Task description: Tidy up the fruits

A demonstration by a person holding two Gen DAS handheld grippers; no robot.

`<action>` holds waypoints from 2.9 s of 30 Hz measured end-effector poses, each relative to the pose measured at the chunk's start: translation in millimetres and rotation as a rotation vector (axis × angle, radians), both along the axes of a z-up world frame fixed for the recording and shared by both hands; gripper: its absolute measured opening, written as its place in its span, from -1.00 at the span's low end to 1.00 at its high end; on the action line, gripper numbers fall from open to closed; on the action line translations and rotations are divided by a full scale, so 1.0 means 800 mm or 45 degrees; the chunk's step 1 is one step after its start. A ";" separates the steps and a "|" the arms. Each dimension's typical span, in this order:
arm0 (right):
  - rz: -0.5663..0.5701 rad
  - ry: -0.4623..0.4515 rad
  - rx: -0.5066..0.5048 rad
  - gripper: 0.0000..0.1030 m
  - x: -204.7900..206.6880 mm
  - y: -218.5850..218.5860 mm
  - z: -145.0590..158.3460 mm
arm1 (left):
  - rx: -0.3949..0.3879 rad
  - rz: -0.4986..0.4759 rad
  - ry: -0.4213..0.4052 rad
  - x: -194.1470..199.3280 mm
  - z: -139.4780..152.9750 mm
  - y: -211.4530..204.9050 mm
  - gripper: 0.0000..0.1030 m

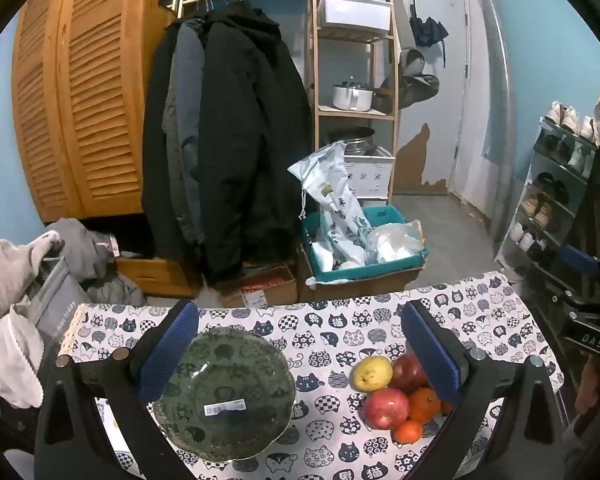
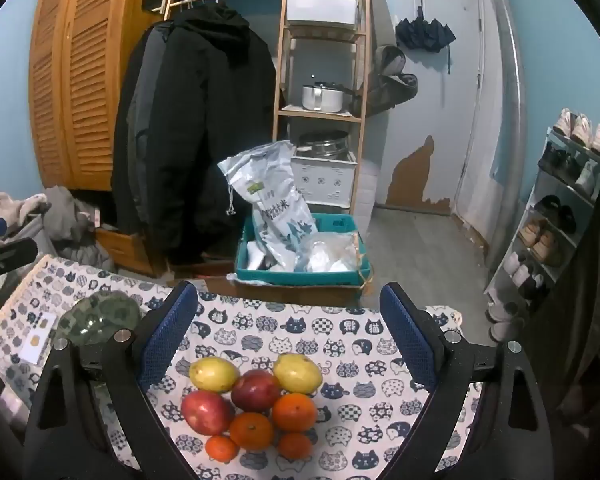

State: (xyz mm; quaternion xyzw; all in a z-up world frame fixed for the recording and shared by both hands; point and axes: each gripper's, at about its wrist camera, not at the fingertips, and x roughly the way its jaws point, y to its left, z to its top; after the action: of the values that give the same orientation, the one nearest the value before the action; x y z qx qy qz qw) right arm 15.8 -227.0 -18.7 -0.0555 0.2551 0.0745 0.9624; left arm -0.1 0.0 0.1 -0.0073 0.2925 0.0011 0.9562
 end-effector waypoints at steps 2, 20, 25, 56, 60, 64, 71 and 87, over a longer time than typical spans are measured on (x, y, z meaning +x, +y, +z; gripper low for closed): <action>0.000 0.005 0.003 0.77 0.000 -0.001 0.000 | 0.000 -0.002 0.006 0.001 0.000 0.000 0.99; 0.000 0.005 -0.003 0.77 0.000 0.000 0.001 | -0.015 -0.002 -0.012 -0.001 0.004 0.000 0.99; 0.000 0.005 -0.002 0.77 0.000 0.001 0.001 | -0.019 -0.002 -0.018 -0.004 0.007 0.004 0.99; 0.004 -0.002 0.006 0.77 -0.003 0.002 0.006 | -0.028 -0.006 -0.024 -0.006 0.007 0.007 0.99; 0.004 -0.002 0.006 0.77 -0.003 0.002 0.006 | -0.032 -0.002 -0.025 -0.007 0.008 0.008 0.99; 0.006 -0.003 0.005 0.77 -0.003 0.002 0.006 | -0.031 -0.004 -0.026 -0.007 0.007 0.007 0.99; 0.004 -0.002 0.006 0.77 -0.003 0.003 0.006 | -0.032 -0.002 -0.025 -0.007 0.007 0.008 0.99; 0.003 -0.004 -0.002 0.77 -0.003 0.003 0.007 | -0.031 -0.003 -0.027 -0.007 0.007 0.008 0.99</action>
State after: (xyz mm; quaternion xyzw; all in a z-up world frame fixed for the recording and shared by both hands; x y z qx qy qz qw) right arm 13.5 -224.7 -13.0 -0.0565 0.2536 0.0753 0.9627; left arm -5.9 6.3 5.6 -0.0187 0.2823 -0.0035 0.9591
